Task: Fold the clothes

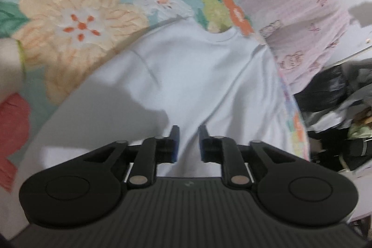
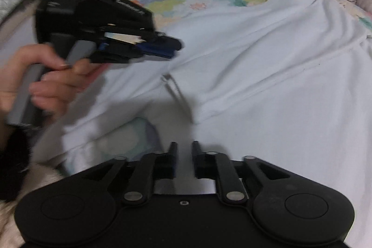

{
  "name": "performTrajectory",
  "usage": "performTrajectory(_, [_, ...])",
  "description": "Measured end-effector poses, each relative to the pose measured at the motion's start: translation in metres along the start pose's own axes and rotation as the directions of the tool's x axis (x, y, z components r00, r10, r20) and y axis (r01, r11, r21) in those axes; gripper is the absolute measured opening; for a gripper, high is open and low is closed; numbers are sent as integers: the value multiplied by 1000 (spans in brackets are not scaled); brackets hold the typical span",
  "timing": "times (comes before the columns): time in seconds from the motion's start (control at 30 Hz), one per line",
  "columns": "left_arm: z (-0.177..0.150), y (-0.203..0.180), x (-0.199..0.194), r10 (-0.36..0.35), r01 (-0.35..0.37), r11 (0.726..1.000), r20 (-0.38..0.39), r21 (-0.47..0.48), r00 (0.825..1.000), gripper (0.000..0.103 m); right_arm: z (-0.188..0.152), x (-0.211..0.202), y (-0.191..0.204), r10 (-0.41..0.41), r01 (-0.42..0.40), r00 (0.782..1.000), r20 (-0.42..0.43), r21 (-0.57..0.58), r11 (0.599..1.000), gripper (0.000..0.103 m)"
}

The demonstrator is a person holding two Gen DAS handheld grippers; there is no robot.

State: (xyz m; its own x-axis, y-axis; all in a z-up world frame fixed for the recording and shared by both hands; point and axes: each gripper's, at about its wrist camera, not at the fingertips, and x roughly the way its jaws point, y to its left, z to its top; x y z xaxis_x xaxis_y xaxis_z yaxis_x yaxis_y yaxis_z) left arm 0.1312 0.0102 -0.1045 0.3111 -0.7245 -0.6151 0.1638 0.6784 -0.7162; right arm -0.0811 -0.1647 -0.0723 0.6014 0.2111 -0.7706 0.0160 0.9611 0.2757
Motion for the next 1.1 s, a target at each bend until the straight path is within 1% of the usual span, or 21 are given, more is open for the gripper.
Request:
performTrajectory(0.03, [0, -1, 1, -12, 12, 1000, -3, -1, 1000, 26, -2, -4, -6, 21, -22, 999, 28, 27, 999, 36])
performTrajectory(0.07, [-2, -3, 2, -7, 7, 1000, -6, 7, 1000, 27, -2, -7, -12, 34, -37, 998, 55, 57, 998, 36])
performTrajectory(0.17, [-6, -8, 6, 11, -11, 999, -22, 33, 1000, 28, -1, -10, -29, 50, -67, 990, 132, 131, 989, 36])
performTrajectory(0.27, [-9, -14, 10, -6, 9, 998, -46, 60, 999, 28, 1, -6, -33, 40, -64, 986, 164, 142, 988, 36])
performTrajectory(0.37, [-20, -35, 11, 25, -14, 982, -59, 186, 998, 28, -3, -4, -29, 24, -52, 978, 208, 128, 990, 36])
performTrajectory(0.4, [-23, -42, 12, 36, -21, 974, -63, 227, 997, 26, -4, -6, -27, 30, -58, 974, 224, 120, 991, 36])
performTrajectory(0.43, [-27, -49, 13, 53, -34, 963, -63, 267, 997, 12, -6, -8, -26, 36, -64, 970, 240, 111, 992, 37])
performTrajectory(0.47, [-30, -54, 13, 100, -81, 951, -48, 299, 994, 4, -6, -10, -23, 36, -62, 967, 254, 95, 994, 38])
performTrajectory(0.5, [-33, -59, 13, 143, -125, 937, -32, 325, 989, 1, -4, -12, -20, 31, -53, 964, 265, 76, 996, 40])
performTrajectory(0.57, [-34, -61, 10, 194, -187, 927, 10, 327, 981, 1, -1, -14, -15, 21, -35, 958, 287, 43, 998, 46])
performTrajectory(0.63, [-32, -60, 2, 238, -245, 918, 59, 311, 969, 0, 2, -9, -14, 14, -23, 955, 296, 26, 999, 48])
performTrajectory(0.7, [-32, -60, -3, 315, -335, 884, 113, 326, 942, 0, 5, 0, -14, 18, -22, 957, 289, 8, 1000, 50])
performTrajectory(0.73, [-32, -59, -6, 344, -369, 870, 132, 326, 929, 0, 6, 11, -15, 38, -40, 969, 244, 4, 999, 51])
performTrajectory(0.77, [-31, -53, -6, 332, -348, 888, 107, 300, 937, 0, 5, 17, -13, 39, -41, 977, 210, 5, 999, 54])
performTrajectory(0.8, [-31, -47, -6, 323, -334, 901, 86, 276, 942, 0, 2, 20, -10, 33, -35, 982, 184, 8, 999, 54])
performTrajectory(0.87, [-34, -45, -15, 363, -374, 889, 92, 265, 927, 0, -2, 19, -5, 40, -42, 987, 157, 13, 999, 54])
performTrajectory(0.9, [-35, -45, -21, 381, -393, 881, 99, 262, 919, 3, -3, 11, -6, 85, -93, 983, 162, 43, 995, 54])
performTrajectory(0.97, [-44, -56, -47, 373, -405, 869, 161, 283, 913, 4, -5, -9, -11, 187, -212, 964, 190, 124, 969, 53])
performTrajectory(1.03, [-60, -62, -88, 343, -401, 872, 234, 281, 910, 16, -6, -28, -11, 205, -238, 952, 226, 131, 962, 53])
performTrajectory(1.07, [-69, -60, -109, 342, -408, 874, 264, 264, 902, 20, -6, -36, -8, 193, -224, 954, 231, 113, 968, 54])
performTrajectory(1.1, [-79, -58, -129, 343, -417, 875, 292, 246, 892, 30, -6, -43, -3, 176, -201, 957, 232, 90, 976, 54])
